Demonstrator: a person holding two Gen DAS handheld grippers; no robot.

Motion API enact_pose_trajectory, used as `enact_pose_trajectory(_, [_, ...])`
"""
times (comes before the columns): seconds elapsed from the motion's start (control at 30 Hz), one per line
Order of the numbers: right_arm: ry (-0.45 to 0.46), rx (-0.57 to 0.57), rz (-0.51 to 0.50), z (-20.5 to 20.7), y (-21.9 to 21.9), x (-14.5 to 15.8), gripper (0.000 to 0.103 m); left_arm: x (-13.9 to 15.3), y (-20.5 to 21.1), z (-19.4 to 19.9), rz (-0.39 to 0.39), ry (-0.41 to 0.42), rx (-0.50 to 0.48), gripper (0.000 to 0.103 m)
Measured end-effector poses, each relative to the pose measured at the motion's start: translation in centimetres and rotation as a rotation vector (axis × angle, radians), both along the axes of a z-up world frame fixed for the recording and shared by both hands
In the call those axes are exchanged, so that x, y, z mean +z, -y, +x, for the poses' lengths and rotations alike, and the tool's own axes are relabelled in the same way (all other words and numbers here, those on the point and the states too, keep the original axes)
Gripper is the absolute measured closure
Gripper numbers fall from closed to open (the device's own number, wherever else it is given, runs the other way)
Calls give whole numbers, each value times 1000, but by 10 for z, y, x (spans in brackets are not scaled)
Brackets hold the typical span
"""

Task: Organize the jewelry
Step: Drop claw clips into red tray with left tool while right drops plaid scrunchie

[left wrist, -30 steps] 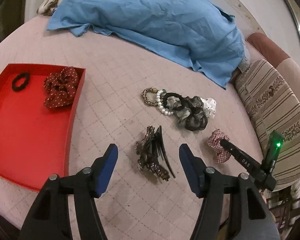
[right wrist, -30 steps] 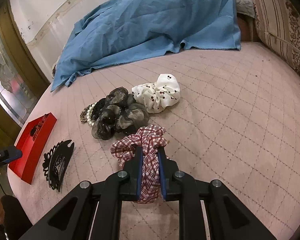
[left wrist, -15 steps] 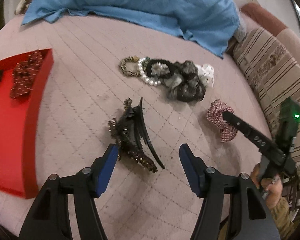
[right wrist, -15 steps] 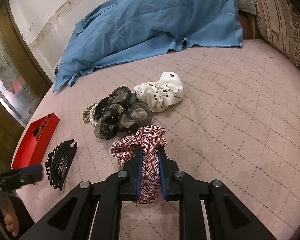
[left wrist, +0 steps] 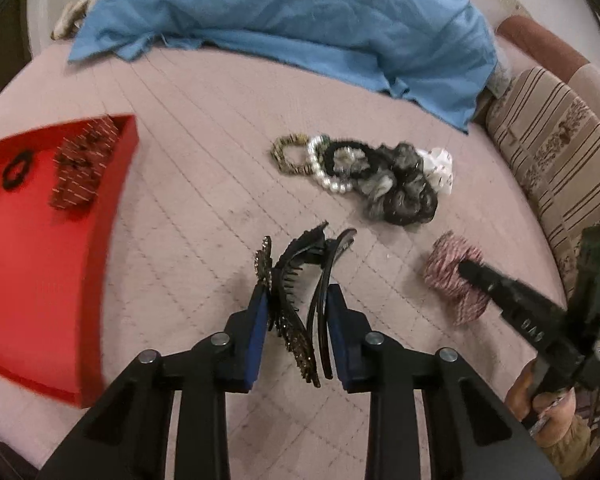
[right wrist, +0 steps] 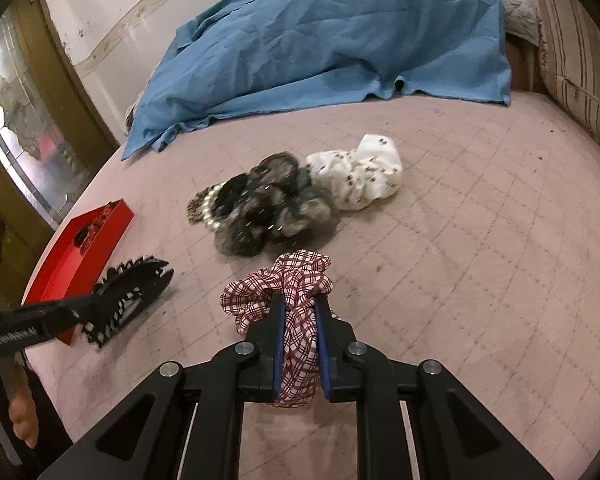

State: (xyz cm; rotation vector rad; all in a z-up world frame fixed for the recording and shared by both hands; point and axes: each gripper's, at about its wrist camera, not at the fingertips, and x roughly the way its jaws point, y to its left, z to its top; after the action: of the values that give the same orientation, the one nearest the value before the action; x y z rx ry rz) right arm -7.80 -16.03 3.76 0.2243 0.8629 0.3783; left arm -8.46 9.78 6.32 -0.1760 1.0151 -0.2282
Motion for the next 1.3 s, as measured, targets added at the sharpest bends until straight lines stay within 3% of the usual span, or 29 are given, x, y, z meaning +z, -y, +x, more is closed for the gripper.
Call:
enact_pose_trajectory(0.17, [-25, 6, 56, -17, -10, 3, 88, 20, -26, -15, -17, 54, 29, 76])
enact_pose_trajectory(0.43, [-25, 60, 93, -36, -40, 26, 88, 41, -95, -25, -75, 133, 160, 78])
enact_pose_trajectory(0.8, [-2, 229, 65, -30, -134, 72, 88, 51, -200, -26, -173, 208, 333, 78])
enact_pose_trajectory(1.0, [-4, 329, 38, -16, -205, 84, 88, 44, -251, -22, -141, 215, 443, 78])
enact_pose_trajectory(1.3, [-49, 415, -12, 2, -294, 68, 88, 14, -287, -18, -84, 156, 534, 78])
